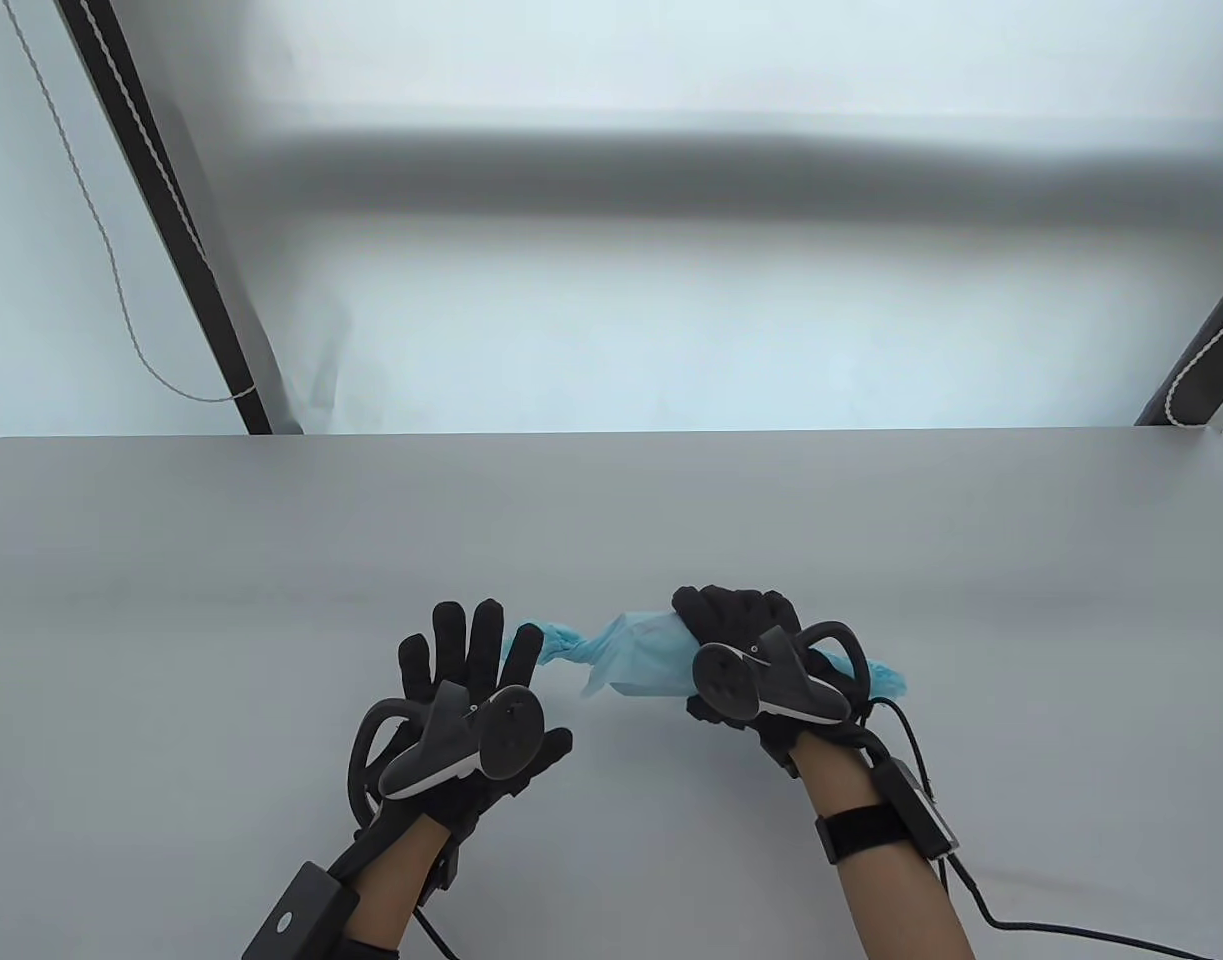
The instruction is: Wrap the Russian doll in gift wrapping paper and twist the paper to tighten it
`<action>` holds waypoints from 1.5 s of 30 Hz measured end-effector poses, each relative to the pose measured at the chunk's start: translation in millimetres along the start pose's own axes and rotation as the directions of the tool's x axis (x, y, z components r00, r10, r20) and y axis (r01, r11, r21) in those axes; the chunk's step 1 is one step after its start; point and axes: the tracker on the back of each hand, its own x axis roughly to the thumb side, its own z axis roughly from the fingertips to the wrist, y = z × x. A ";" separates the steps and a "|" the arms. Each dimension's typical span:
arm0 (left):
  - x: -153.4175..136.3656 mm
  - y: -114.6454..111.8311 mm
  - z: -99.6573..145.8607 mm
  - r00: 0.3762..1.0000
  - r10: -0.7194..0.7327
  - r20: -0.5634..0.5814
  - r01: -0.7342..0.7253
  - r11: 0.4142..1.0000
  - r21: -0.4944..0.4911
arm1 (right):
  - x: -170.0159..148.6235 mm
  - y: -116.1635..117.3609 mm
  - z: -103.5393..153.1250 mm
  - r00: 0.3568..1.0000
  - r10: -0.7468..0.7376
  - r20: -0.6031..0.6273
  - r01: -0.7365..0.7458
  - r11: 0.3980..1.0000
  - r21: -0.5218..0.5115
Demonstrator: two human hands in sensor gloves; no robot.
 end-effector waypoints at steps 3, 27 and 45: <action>-2.1 -4.0 -2.8 1.000 0.006 -0.016 -0.006 0.999 -0.033 | 1.0 12.6 -9.7 1.000 0.001 0.004 -0.001 0.999 0.035; -8.9 3.2 6.5 0.996 0.075 -0.052 -0.074 0.997 0.018 | -19.9 -56.9 95.9 0.999 -0.026 -0.034 0.025 0.999 -0.029; -25.6 -6.8 18.7 0.987 0.135 -0.086 -0.131 0.990 0.051 | -63.0 -16.8 140.9 0.956 -0.082 -0.280 0.092 0.996 0.020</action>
